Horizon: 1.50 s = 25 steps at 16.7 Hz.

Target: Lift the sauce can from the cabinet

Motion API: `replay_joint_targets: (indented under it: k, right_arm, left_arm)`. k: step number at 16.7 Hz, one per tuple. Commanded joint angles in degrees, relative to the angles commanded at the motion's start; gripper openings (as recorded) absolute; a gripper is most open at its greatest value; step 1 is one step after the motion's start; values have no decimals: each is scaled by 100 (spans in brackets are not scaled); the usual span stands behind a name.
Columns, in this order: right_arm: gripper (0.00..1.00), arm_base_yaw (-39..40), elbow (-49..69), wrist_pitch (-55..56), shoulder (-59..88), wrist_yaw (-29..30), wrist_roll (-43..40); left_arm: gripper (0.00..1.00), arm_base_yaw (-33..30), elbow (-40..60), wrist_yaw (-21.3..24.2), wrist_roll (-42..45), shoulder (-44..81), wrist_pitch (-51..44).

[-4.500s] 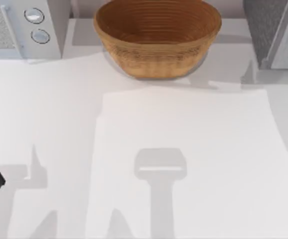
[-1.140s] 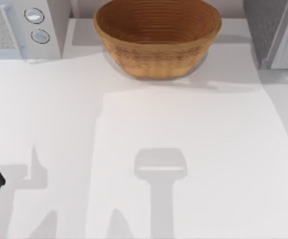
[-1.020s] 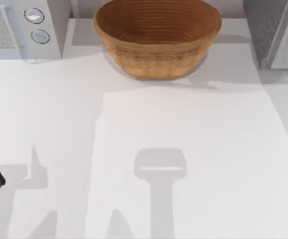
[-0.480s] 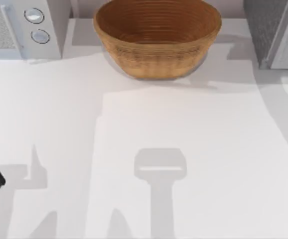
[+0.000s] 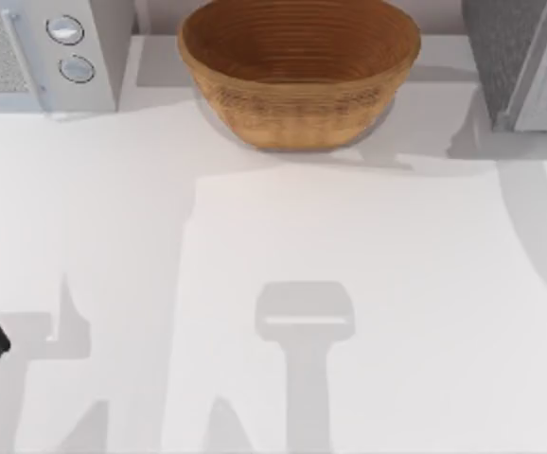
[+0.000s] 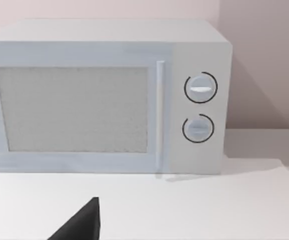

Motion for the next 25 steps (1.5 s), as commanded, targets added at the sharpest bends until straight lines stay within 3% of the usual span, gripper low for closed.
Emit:
replay_joint_targets:
  k: [5,10,21,25]
  right_arm:
    - [0,-53,-178,147,-167,-59,-18]
    - [0,-240,-1672,1012,-1525,-412,-177]
    - [0,-953,-8557,3474,-5612,-1320,-299]
    - [0,-1225,-10512,4114,-6629,-1477,-202]
  left_arm:
    - [100,0,0,0,0,0,0]
    - [100,0,0,0,0,0,0]
    - [100,0,0,0,0,0,0]
    - [100,0,0,0,0,0,0]
